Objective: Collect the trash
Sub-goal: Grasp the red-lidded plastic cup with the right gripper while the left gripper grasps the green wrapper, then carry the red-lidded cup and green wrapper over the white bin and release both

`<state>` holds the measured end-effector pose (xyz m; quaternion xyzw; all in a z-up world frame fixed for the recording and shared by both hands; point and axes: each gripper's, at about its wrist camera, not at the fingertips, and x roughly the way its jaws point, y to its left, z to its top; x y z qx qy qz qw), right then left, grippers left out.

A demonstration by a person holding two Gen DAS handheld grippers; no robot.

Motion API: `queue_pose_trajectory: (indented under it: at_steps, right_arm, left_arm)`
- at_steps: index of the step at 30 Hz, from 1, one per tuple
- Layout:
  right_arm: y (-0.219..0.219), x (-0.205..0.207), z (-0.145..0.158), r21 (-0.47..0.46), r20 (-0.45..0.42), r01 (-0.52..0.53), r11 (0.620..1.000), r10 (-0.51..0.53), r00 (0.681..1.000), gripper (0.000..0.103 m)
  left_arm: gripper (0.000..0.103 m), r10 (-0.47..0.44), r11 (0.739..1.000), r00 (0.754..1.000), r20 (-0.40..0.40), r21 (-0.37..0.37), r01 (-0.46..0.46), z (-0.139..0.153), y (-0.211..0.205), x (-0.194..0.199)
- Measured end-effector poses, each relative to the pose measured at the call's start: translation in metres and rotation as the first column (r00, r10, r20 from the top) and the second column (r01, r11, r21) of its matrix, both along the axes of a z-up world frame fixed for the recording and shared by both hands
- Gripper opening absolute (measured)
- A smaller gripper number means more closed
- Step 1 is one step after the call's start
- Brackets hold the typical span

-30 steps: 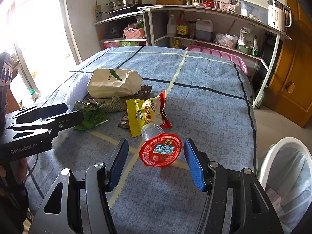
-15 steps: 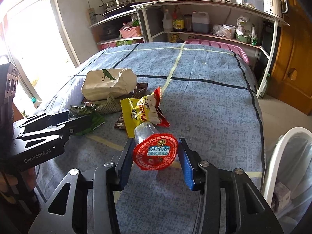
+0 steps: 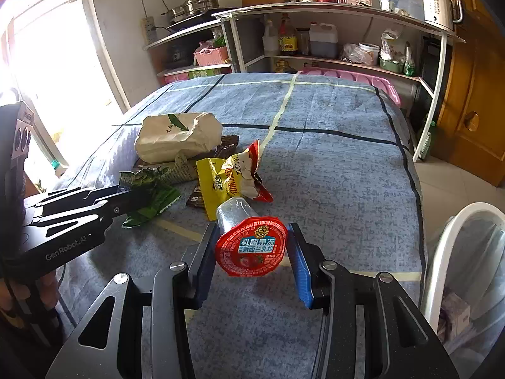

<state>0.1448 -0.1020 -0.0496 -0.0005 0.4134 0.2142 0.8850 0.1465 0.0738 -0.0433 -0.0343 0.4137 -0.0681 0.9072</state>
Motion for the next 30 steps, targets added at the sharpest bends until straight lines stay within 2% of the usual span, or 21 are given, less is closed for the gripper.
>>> queue_pose_trajectory:
  at_steps: [15,25,30]
  right_arm:
    - [-0.027,-0.024,0.022,0.055,0.045,0.054,0.997,-0.056,0.997,0.044]
    - [-0.07,-0.046,0.042,0.077,0.085,0.128,0.989,-0.135,0.987,0.044]
    - [-0.097,-0.057,0.05,0.085,0.1,0.182,0.98,-0.19,0.977,0.044]
  left_arm:
    - [0.021,-0.071,0.997,0.996,0.053,0.003,0.071,0.028,-0.029,-0.019]
    - [0.021,-0.161,0.987,0.983,0.083,-0.013,0.162,0.046,-0.072,-0.026]
    - [0.021,-0.229,0.973,0.969,0.094,-0.015,0.231,0.052,-0.103,-0.029]
